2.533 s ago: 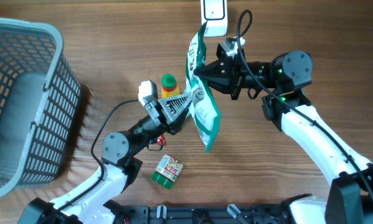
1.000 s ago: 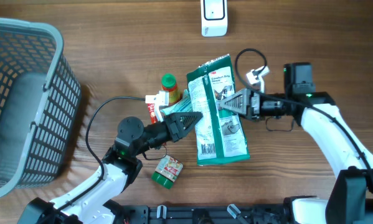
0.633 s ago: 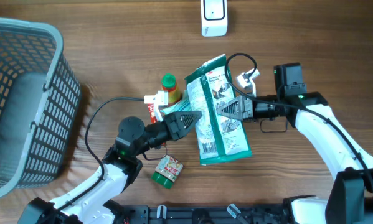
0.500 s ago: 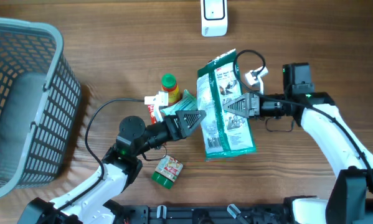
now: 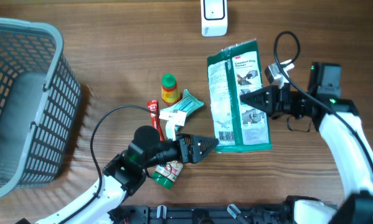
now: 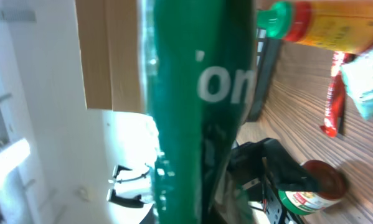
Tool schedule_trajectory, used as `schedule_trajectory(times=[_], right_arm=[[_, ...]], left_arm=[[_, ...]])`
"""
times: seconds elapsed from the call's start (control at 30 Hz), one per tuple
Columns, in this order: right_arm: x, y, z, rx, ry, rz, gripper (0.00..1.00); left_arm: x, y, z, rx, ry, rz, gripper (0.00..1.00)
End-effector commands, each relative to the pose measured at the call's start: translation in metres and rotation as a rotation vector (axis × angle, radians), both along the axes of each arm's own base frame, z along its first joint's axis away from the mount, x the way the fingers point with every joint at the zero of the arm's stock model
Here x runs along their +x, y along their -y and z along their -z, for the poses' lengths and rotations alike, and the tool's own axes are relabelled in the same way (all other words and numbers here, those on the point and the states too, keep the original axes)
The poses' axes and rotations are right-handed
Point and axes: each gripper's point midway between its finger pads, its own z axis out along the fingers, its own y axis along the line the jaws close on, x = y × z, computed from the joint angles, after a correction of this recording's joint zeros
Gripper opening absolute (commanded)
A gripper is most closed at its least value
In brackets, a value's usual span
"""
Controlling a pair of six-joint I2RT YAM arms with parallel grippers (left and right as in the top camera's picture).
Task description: Scan the item barcode
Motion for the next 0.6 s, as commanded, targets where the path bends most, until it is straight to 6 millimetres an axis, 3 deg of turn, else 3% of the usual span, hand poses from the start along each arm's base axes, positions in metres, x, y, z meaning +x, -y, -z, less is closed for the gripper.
schedule_trajectory(times=[0.0, 0.1, 0.2, 0.4, 0.5, 0.57], right_arm=[[-0.037, -0.003, -0.052, 0.021, 0.149, -0.027, 0.04], [-0.064, -0.006, -0.079, -0.015, 0.253, -0.005, 0.04], [-0.074, -0.007, -0.088, -0.033, 0.318, 0.008, 0.04], [-0.062, -0.005, -0.079, -0.065, 0.207, 0.064, 0.04], [-0.038, 0.000, -0.070, -0.099, 0.090, 0.148, 0.04], [-0.018, 0.003, -0.078, -0.112, 0.165, 0.202, 0.04]], left_arm=[[0.005, -0.003, 0.002, 0.025, 0.037, -0.033, 1.00], [0.006, -0.003, 0.002, 0.027, 0.037, -0.036, 1.00], [0.006, -0.004, 0.004, 0.032, 0.031, -0.036, 1.00], [-0.003, -0.011, 0.029, 0.108, -0.064, -0.033, 1.00], [-0.008, -0.014, 0.039, 0.141, -0.105, -0.032, 1.00], [-0.010, -0.016, 0.044, 0.157, -0.126, -0.031, 1.00]])
